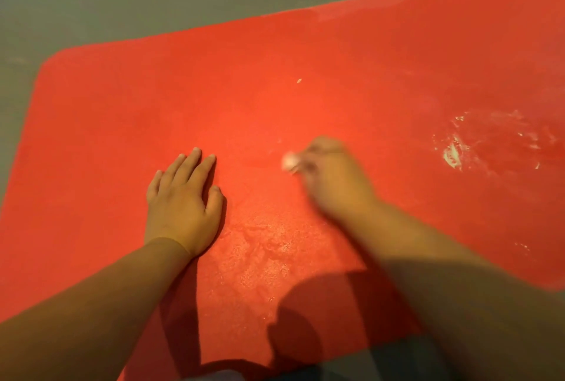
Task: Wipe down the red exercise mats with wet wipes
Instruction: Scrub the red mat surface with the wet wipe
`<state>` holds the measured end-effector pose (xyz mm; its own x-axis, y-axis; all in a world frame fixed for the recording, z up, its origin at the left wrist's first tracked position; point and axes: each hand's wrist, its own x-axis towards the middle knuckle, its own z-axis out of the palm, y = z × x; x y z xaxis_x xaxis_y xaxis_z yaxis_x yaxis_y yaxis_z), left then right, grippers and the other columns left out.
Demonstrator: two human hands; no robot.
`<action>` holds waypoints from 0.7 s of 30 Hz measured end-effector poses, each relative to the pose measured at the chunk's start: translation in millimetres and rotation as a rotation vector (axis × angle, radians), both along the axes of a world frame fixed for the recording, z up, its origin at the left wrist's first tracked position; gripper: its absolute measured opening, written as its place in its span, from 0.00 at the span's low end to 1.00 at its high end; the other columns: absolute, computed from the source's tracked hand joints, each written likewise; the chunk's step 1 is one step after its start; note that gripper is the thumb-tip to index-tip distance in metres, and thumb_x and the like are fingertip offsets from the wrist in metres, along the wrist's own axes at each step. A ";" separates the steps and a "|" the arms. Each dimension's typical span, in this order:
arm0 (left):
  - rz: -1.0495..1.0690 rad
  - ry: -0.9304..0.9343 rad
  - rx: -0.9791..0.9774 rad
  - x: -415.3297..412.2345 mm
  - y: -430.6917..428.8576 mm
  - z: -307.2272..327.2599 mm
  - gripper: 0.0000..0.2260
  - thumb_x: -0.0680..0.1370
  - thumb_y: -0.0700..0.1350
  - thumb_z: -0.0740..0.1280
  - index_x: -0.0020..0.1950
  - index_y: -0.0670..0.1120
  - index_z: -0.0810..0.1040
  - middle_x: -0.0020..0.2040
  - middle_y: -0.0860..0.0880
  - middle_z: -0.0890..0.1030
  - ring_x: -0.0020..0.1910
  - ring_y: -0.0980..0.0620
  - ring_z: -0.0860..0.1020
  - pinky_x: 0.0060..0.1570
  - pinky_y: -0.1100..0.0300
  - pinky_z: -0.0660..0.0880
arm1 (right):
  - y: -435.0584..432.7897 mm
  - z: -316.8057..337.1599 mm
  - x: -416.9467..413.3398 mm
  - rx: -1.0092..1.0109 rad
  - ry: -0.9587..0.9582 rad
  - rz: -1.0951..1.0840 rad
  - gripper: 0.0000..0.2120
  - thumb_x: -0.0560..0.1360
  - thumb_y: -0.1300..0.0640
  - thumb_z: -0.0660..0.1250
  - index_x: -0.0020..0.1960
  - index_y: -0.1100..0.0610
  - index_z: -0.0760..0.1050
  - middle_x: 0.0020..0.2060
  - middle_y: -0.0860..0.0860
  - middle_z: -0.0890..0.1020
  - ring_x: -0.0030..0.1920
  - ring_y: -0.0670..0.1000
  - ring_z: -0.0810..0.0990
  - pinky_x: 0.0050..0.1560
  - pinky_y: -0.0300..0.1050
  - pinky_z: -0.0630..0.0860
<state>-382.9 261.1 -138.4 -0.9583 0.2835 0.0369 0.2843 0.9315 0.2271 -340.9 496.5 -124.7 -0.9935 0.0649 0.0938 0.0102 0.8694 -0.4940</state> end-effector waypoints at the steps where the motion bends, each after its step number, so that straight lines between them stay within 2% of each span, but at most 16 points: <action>1: 0.006 0.002 0.010 -0.6 -0.2 -0.3 0.26 0.75 0.54 0.53 0.74 0.52 0.66 0.76 0.50 0.62 0.76 0.50 0.57 0.74 0.47 0.51 | 32.8 2.0 -8.5 0.035 -0.007 -0.167 0.10 0.75 0.60 0.63 0.52 0.57 0.82 0.45 0.54 0.77 0.47 0.57 0.76 0.46 0.45 0.68; 3: 0.005 0.001 0.009 -0.9 0.7 0.2 0.27 0.75 0.53 0.53 0.74 0.51 0.66 0.76 0.50 0.62 0.76 0.50 0.58 0.74 0.47 0.51 | 80.9 8.0 -12.5 0.037 0.019 -0.510 0.11 0.75 0.61 0.64 0.53 0.57 0.83 0.48 0.59 0.79 0.49 0.59 0.77 0.47 0.43 0.66; 4: 0.004 0.001 0.002 -0.8 1.2 0.5 0.27 0.75 0.53 0.53 0.74 0.50 0.66 0.76 0.50 0.62 0.76 0.50 0.57 0.74 0.47 0.51 | 85.9 8.9 -11.3 0.003 0.035 -0.605 0.11 0.75 0.62 0.64 0.53 0.57 0.83 0.50 0.59 0.80 0.50 0.59 0.78 0.47 0.40 0.65; 6: 0.004 0.005 -0.004 -0.8 1.9 0.4 0.27 0.75 0.53 0.53 0.74 0.50 0.66 0.76 0.51 0.62 0.76 0.51 0.57 0.75 0.48 0.50 | 57.8 4.4 -10.1 -0.072 0.042 -0.590 0.13 0.74 0.66 0.62 0.53 0.56 0.82 0.49 0.57 0.78 0.48 0.58 0.78 0.46 0.38 0.66; 9: 0.000 -0.007 0.015 -0.5 -0.2 0.5 0.27 0.75 0.51 0.52 0.74 0.50 0.66 0.76 0.51 0.62 0.76 0.52 0.57 0.75 0.50 0.50 | -28.5 -4.6 -3.6 -0.126 0.031 -0.207 0.13 0.75 0.65 0.61 0.52 0.54 0.80 0.43 0.48 0.75 0.44 0.51 0.76 0.39 0.34 0.65; 12: -0.035 -0.040 0.035 0.8 0.6 1.3 0.27 0.74 0.49 0.51 0.74 0.48 0.65 0.76 0.50 0.60 0.76 0.52 0.56 0.75 0.53 0.49 | -90.2 2.0 10.9 -0.107 -0.017 0.273 0.10 0.75 0.61 0.62 0.52 0.54 0.80 0.45 0.50 0.74 0.46 0.50 0.72 0.44 0.43 0.71; 14: -0.060 -0.055 0.038 -2.5 -1.1 4.0 0.28 0.74 0.49 0.51 0.74 0.48 0.65 0.76 0.51 0.61 0.76 0.51 0.57 0.74 0.55 0.50 | -70.9 6.1 5.9 -0.081 -0.035 0.317 0.10 0.77 0.60 0.62 0.54 0.53 0.80 0.46 0.50 0.74 0.47 0.51 0.73 0.45 0.45 0.72; 16: -0.132 -0.045 0.006 -9.7 -9.6 7.8 0.27 0.74 0.49 0.51 0.73 0.48 0.68 0.75 0.50 0.64 0.74 0.49 0.62 0.73 0.52 0.56 | -18.7 7.3 -9.7 -0.044 -0.018 0.112 0.11 0.77 0.60 0.62 0.55 0.52 0.80 0.47 0.49 0.75 0.48 0.51 0.75 0.44 0.41 0.67; 18: -0.154 0.024 -0.066 -18.0 -25.5 9.6 0.26 0.74 0.50 0.51 0.71 0.46 0.72 0.73 0.47 0.68 0.69 0.44 0.69 0.69 0.47 0.64 | 44.5 10.2 -23.3 0.061 -0.029 -0.223 0.11 0.77 0.60 0.62 0.55 0.55 0.81 0.47 0.52 0.76 0.50 0.56 0.77 0.42 0.42 0.63; 20: -0.005 0.046 -0.066 -21.9 -37.0 10.2 0.26 0.74 0.50 0.53 0.70 0.45 0.72 0.72 0.44 0.69 0.68 0.41 0.70 0.69 0.45 0.63 | 76.5 11.3 -24.1 0.062 -0.002 -0.500 0.13 0.76 0.63 0.62 0.56 0.58 0.81 0.51 0.58 0.79 0.51 0.59 0.78 0.47 0.42 0.65; 21: 0.069 0.025 -0.035 -22.6 -38.3 9.1 0.27 0.73 0.49 0.53 0.71 0.44 0.70 0.73 0.43 0.67 0.70 0.41 0.67 0.71 0.45 0.60 | 71.3 8.5 -22.3 0.052 0.007 -0.531 0.14 0.75 0.65 0.61 0.56 0.58 0.81 0.52 0.58 0.79 0.51 0.59 0.78 0.48 0.40 0.65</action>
<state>-405.5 222.8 -129.4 -0.9745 0.2183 0.0525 0.2244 0.9563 0.1876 -363.2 567.9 -116.1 -0.8244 0.5538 0.1166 0.4523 0.7687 -0.4523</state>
